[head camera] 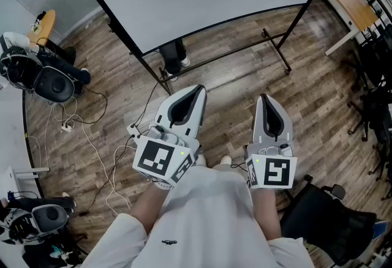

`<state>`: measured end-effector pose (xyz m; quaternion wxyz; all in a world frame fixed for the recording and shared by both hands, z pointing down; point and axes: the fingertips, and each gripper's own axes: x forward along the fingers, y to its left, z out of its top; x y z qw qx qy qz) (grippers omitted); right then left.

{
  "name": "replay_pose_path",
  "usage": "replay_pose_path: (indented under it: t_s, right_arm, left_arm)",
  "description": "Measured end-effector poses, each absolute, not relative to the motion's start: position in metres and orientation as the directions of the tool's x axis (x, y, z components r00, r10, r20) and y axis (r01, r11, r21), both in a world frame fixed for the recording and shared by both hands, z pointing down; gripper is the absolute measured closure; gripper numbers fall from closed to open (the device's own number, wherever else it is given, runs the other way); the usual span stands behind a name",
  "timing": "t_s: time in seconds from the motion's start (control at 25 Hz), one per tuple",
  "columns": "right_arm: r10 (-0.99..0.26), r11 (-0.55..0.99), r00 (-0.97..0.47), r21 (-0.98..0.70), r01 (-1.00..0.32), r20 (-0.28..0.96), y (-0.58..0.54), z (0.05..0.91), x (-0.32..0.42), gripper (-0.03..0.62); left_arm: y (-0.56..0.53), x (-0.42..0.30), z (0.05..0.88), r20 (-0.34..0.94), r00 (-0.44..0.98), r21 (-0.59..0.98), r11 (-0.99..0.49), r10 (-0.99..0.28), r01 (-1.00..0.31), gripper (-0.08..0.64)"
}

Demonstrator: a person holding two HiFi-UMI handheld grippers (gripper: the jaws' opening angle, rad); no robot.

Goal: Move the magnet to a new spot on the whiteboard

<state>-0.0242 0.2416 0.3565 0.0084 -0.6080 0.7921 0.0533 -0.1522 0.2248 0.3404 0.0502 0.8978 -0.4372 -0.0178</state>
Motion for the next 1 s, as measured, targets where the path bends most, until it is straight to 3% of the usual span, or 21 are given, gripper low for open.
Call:
replay_pose_path:
  t_s: [1.0]
  right_arm:
    - [-0.950,0.279,-0.285,0.060,-0.958,-0.128,0.268,0.351,0.069,0.580]
  left_arm:
    - [0.254,-0.055,0.350,0.017,0.623,0.086,-0.620,-0.782,-0.780,0.554]
